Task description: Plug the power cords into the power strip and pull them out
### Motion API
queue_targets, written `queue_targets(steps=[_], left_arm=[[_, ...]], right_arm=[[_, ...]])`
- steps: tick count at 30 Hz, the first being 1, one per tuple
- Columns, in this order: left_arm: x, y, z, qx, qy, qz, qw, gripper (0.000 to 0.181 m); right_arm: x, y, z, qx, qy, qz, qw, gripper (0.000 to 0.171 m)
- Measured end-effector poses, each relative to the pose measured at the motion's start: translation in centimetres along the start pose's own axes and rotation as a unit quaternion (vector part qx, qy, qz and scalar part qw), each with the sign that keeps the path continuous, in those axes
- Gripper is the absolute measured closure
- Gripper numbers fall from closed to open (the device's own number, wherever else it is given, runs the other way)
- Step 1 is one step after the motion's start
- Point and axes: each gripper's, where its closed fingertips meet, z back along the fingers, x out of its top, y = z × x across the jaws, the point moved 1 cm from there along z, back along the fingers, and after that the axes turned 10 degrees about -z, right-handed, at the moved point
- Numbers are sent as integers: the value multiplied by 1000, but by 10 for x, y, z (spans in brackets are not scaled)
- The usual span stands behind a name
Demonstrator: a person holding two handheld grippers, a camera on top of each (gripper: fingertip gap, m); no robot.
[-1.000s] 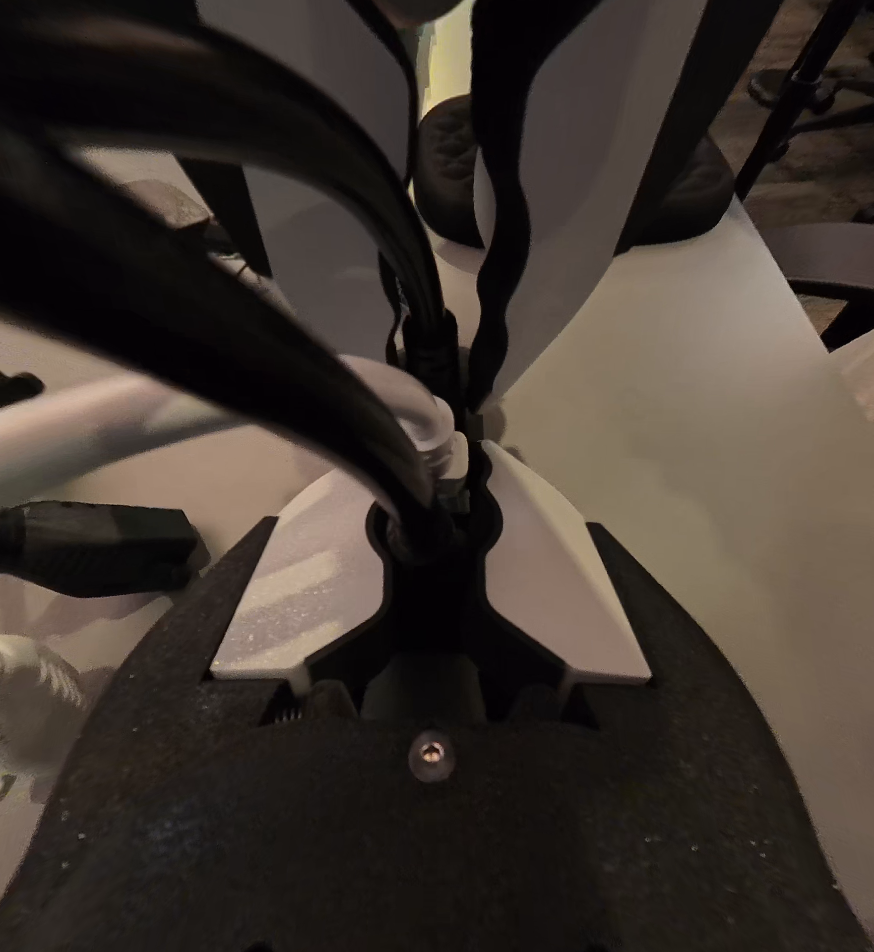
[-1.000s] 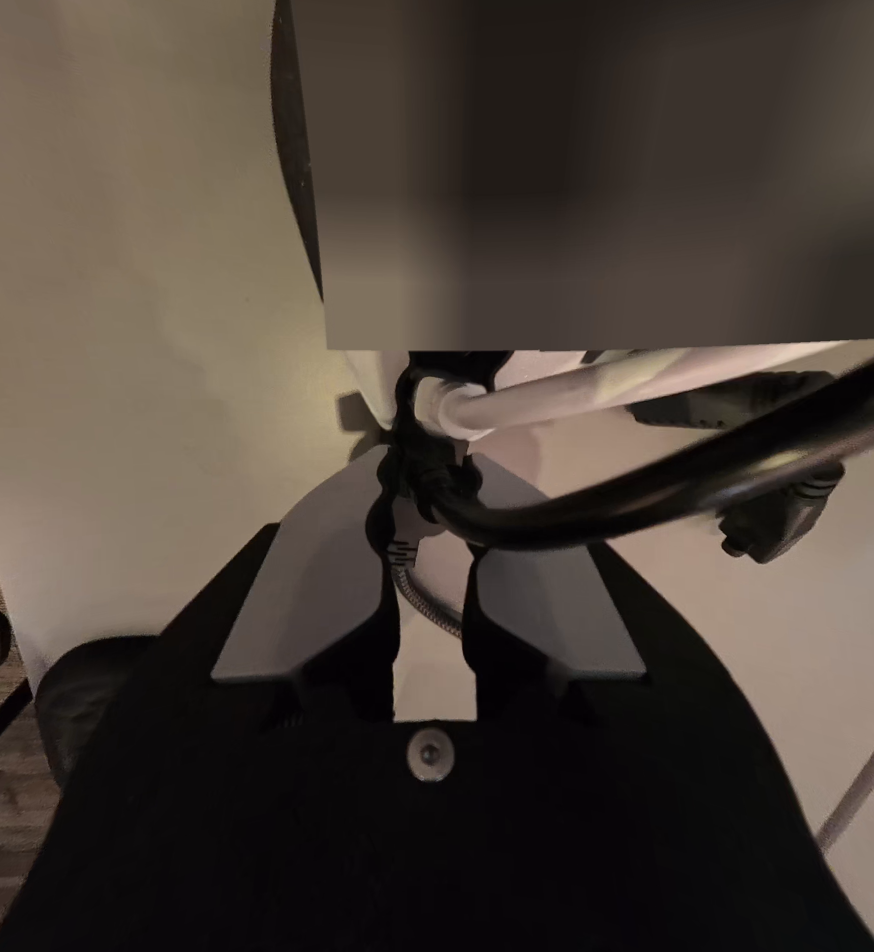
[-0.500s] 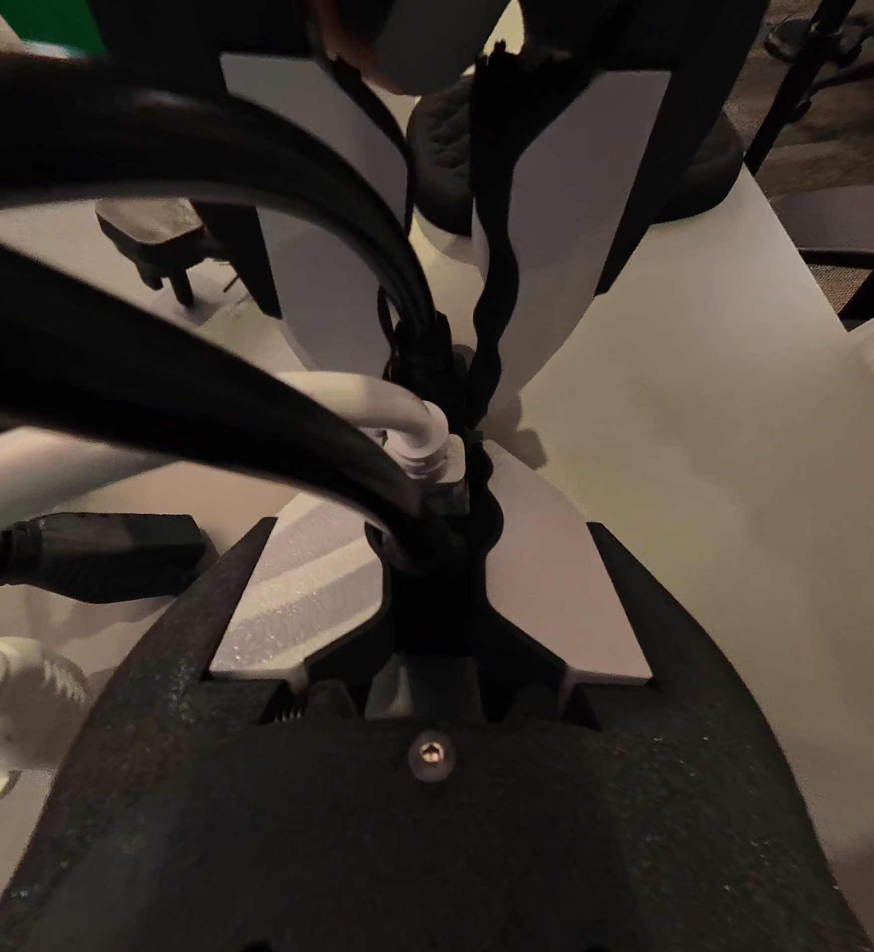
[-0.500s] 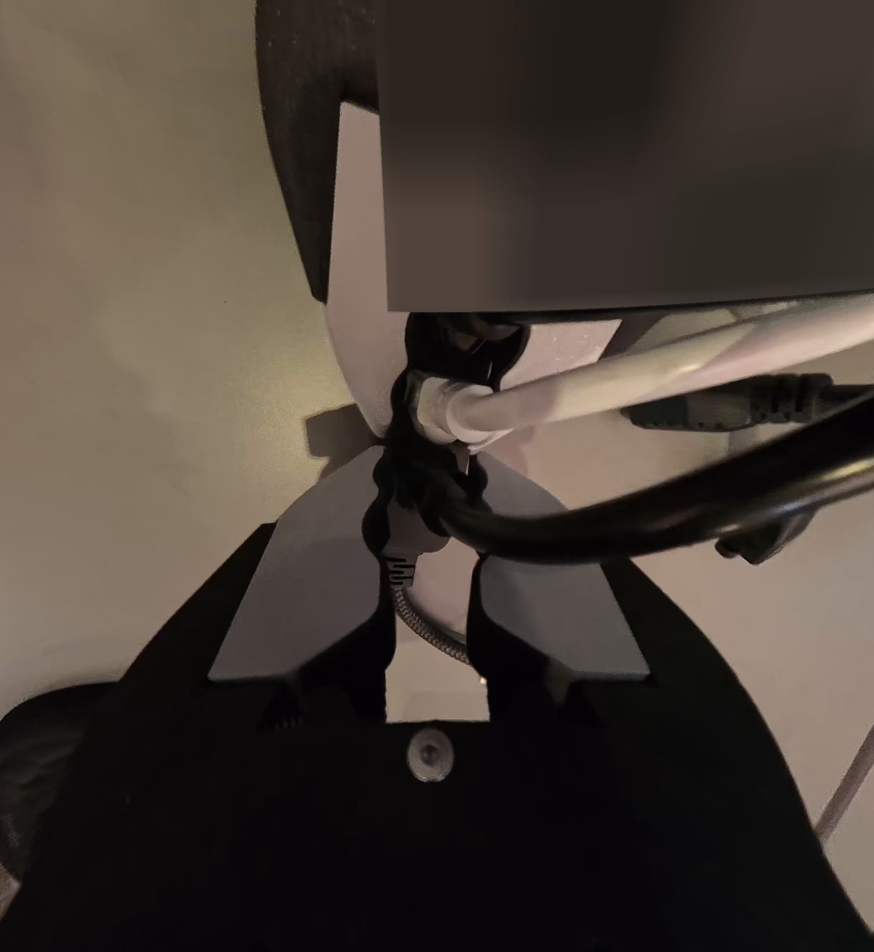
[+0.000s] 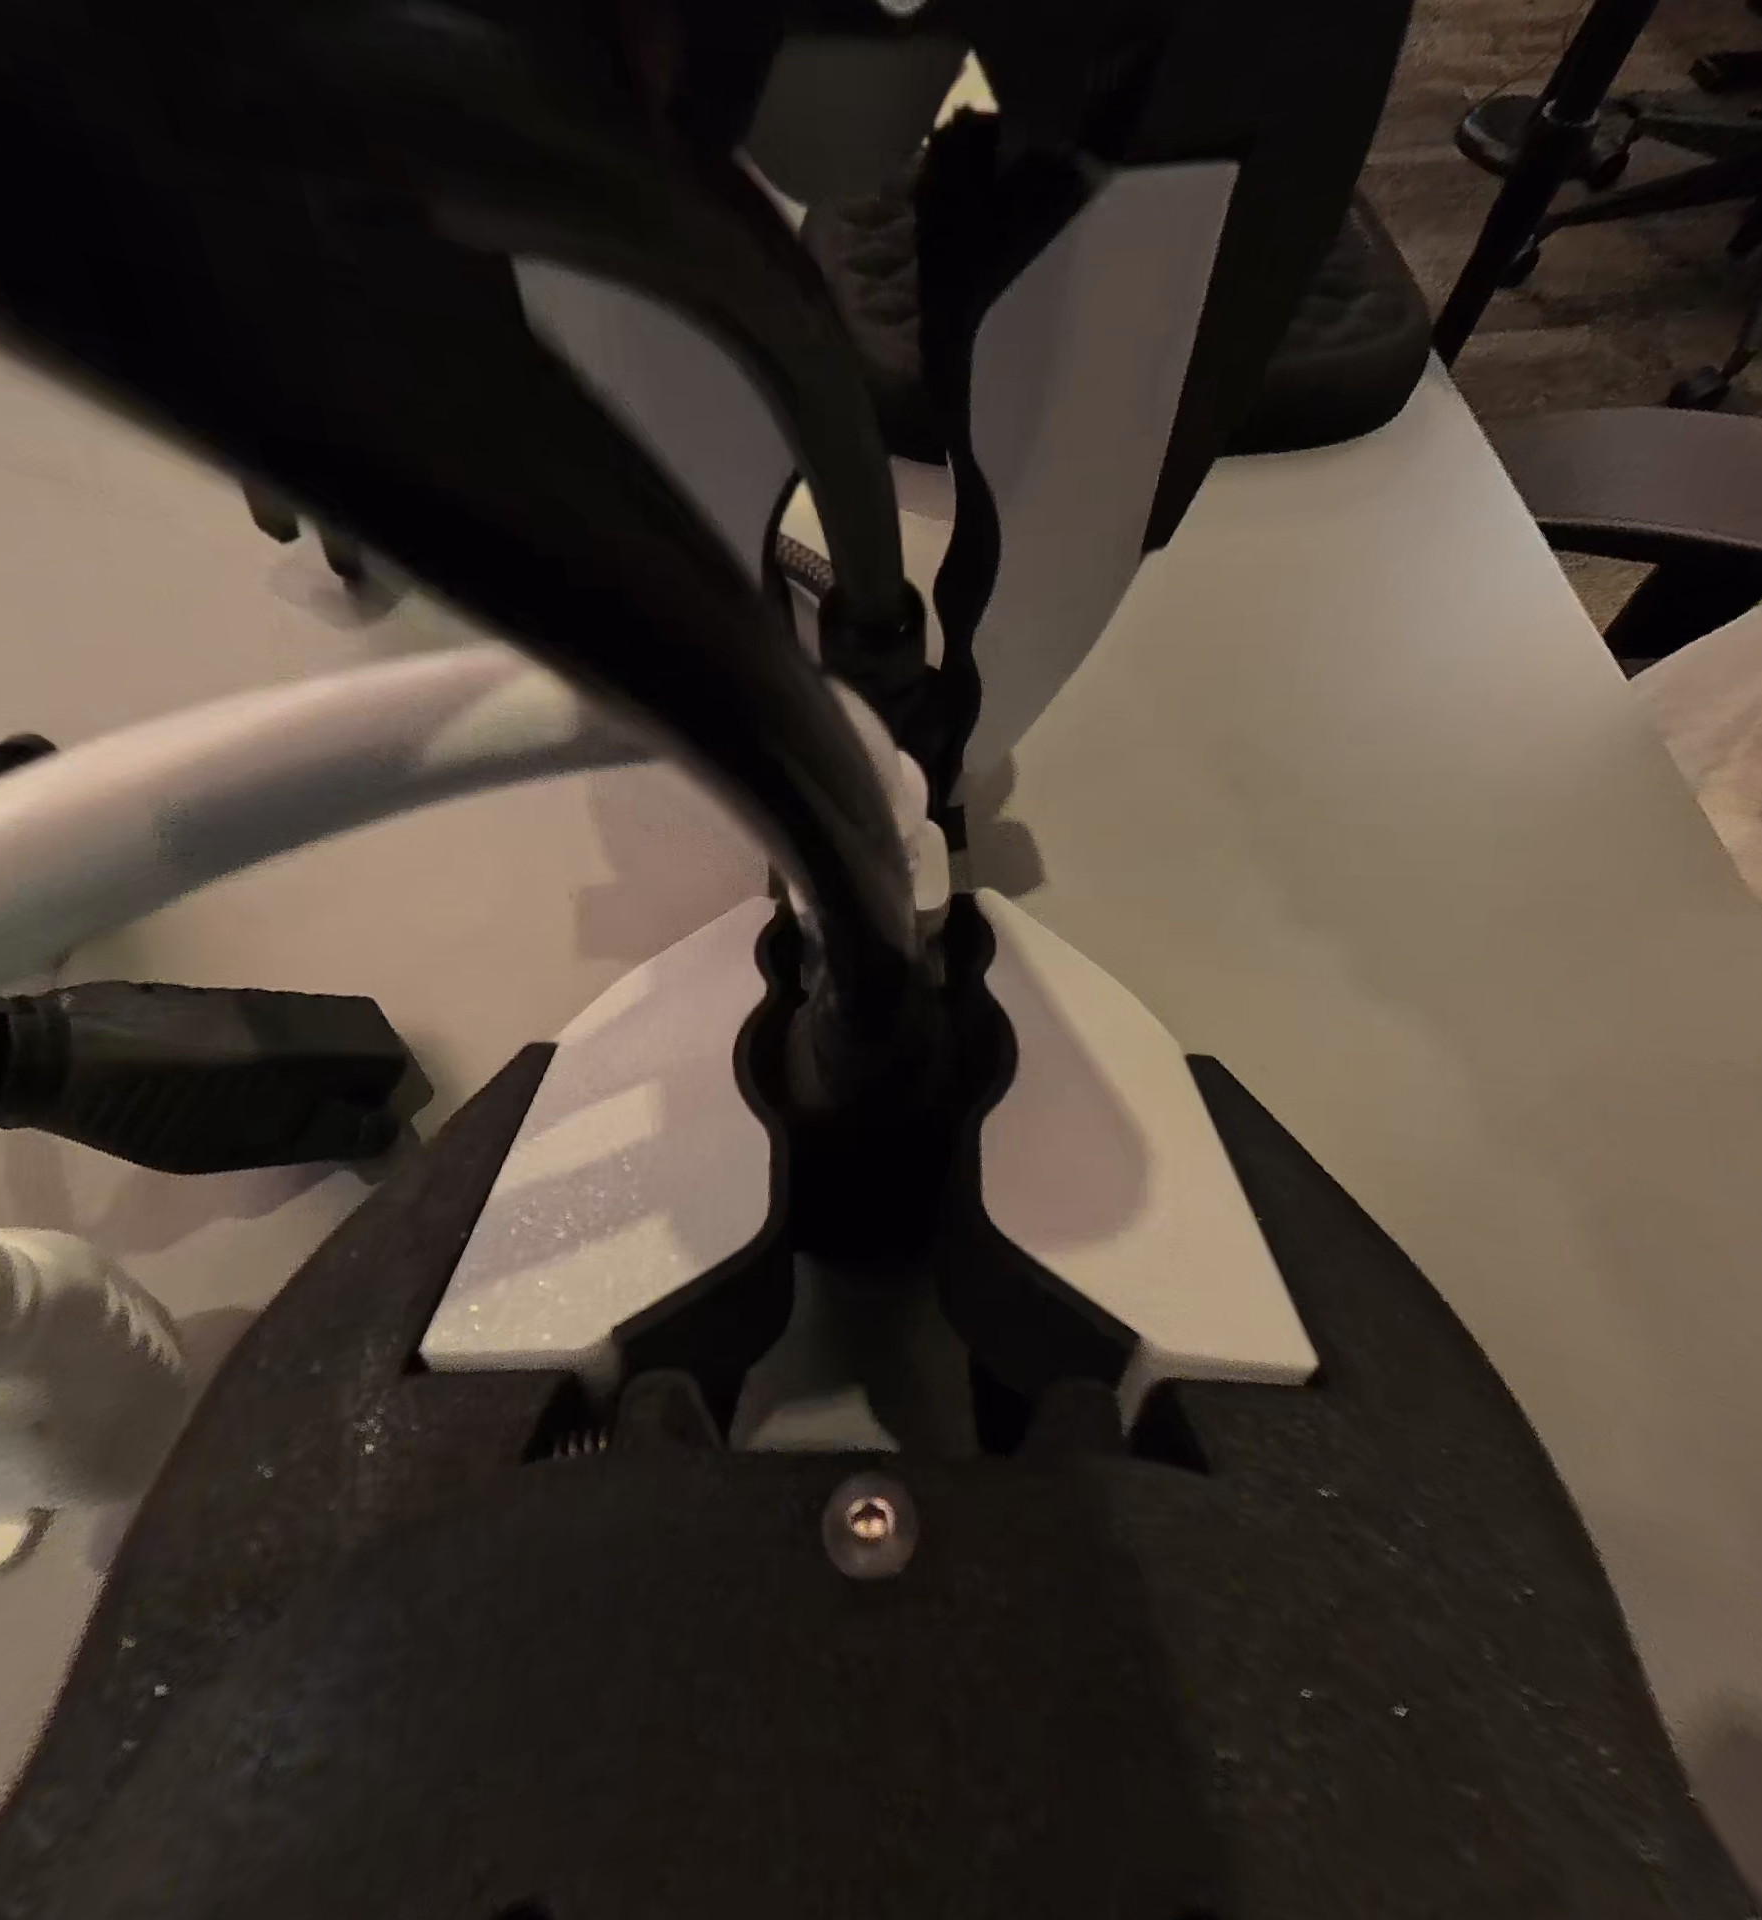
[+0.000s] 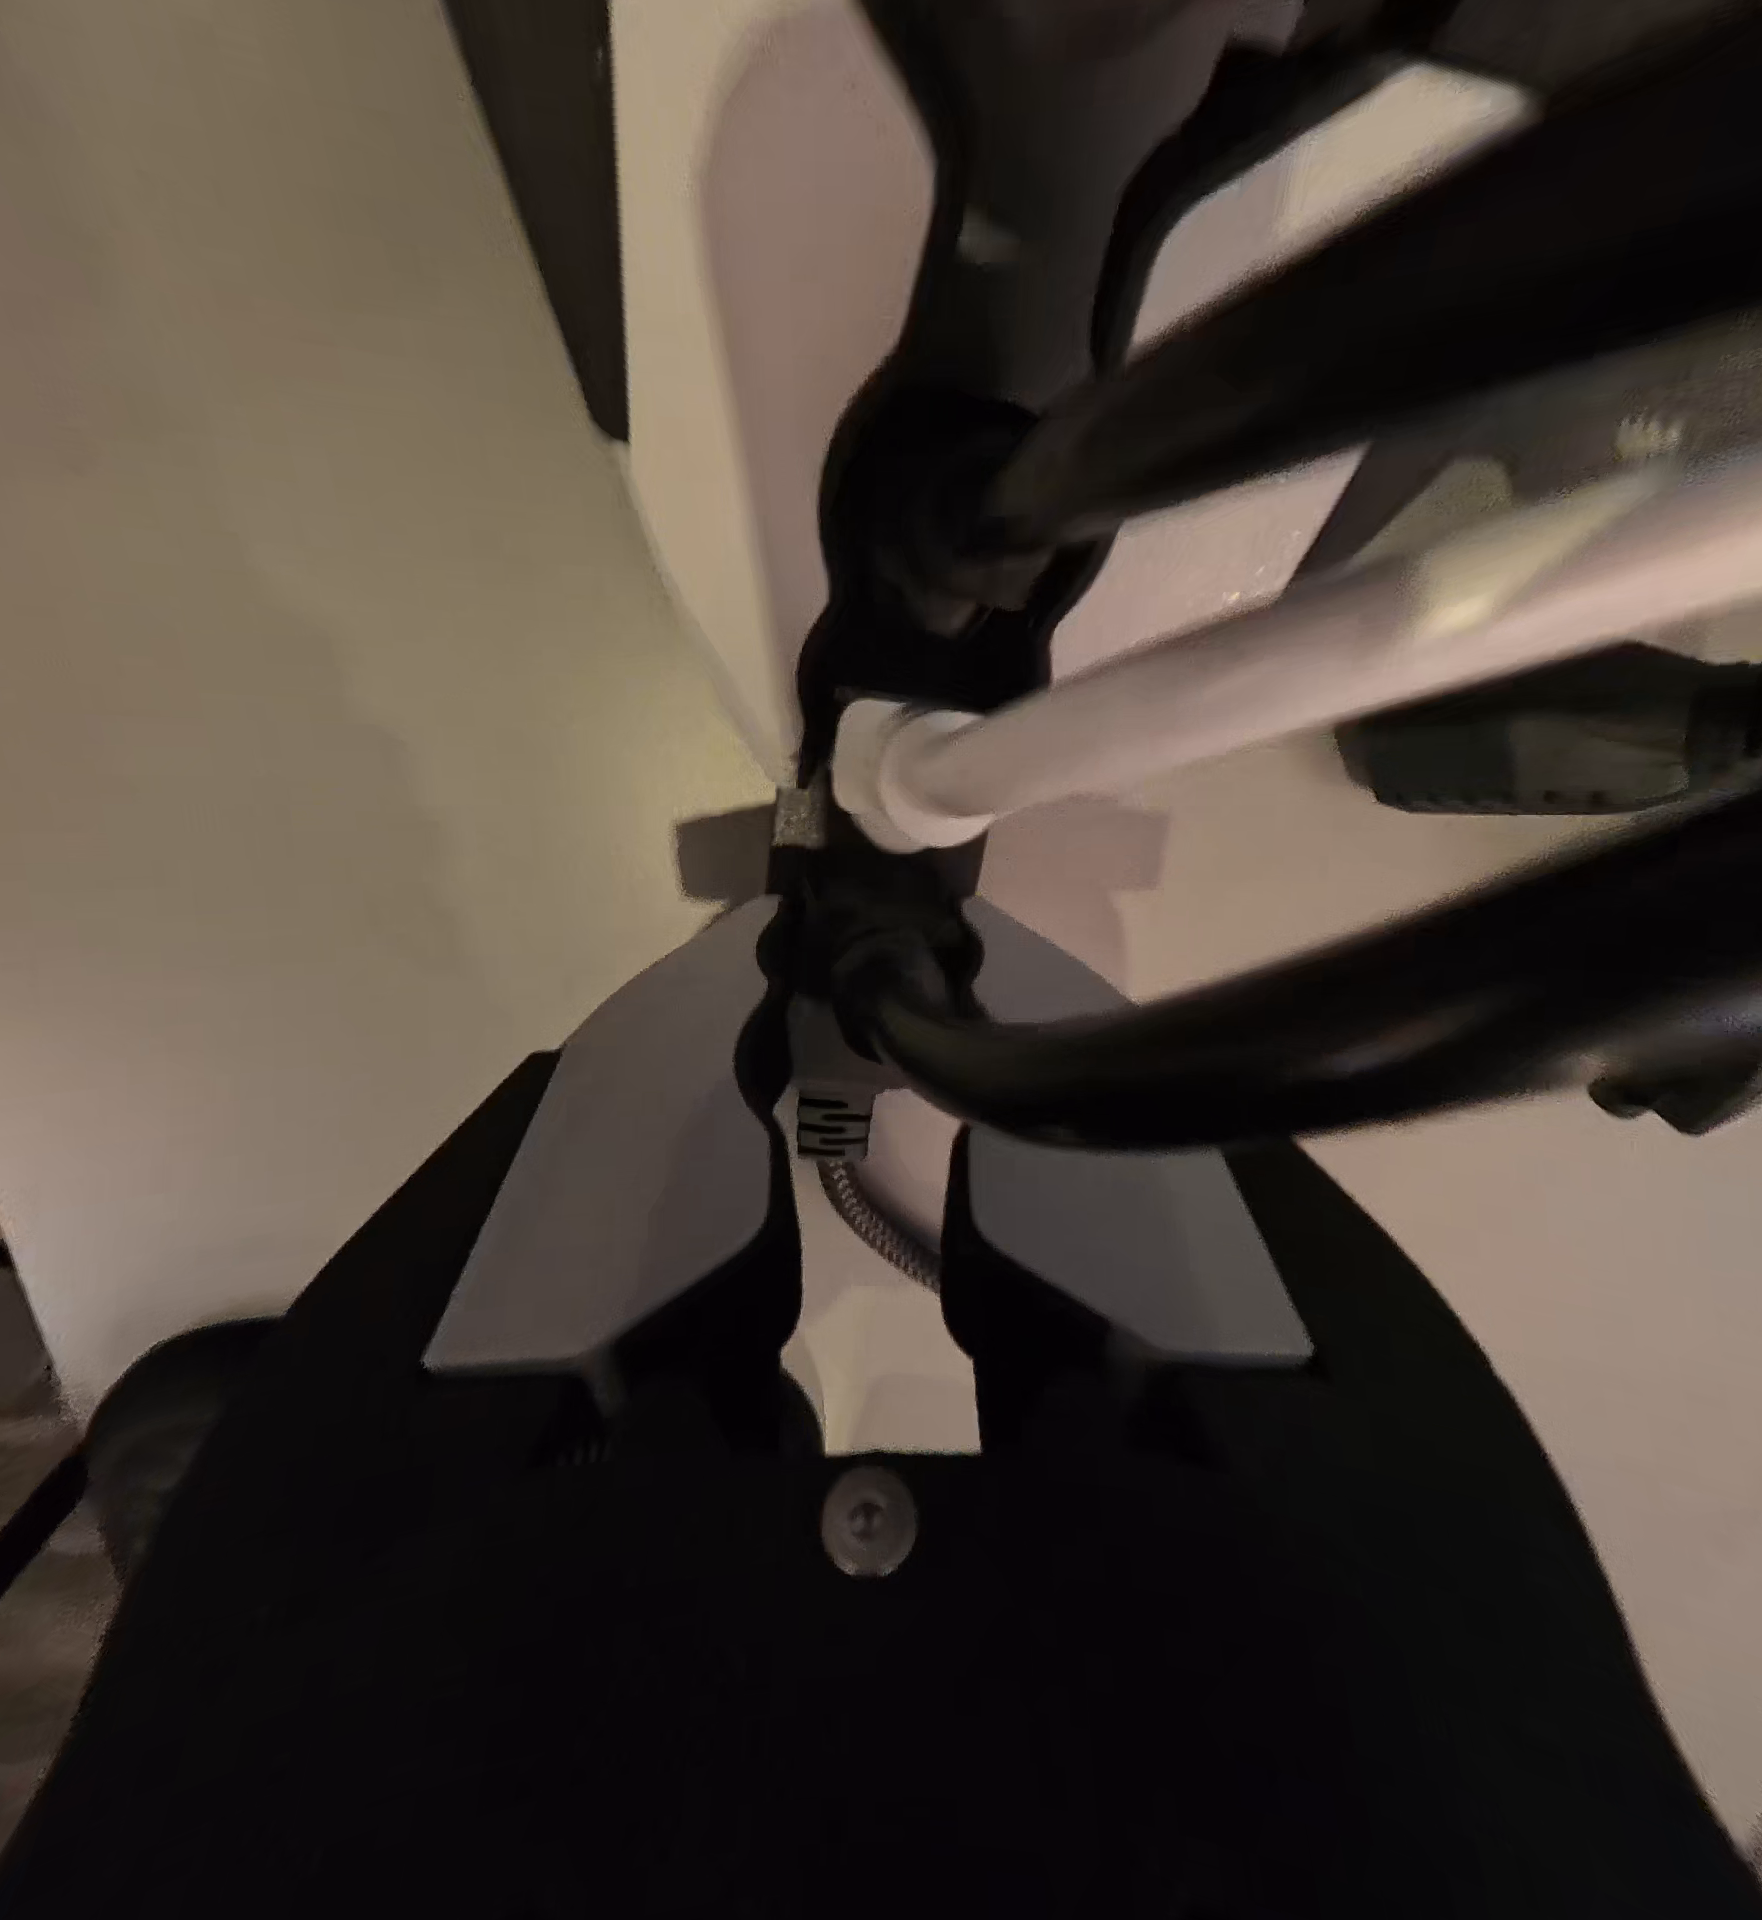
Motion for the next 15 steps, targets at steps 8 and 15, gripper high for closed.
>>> queue_targets(steps=[8,15], left_arm=[[-5,-3,4,-8,-2,-37,999,143],[-9,-1,-2,28,19,-97,995,138]], right_arm=[[3,1,0,6,-76,-39,996,145],[7,1,1,-8,-159,-51,986,144]])
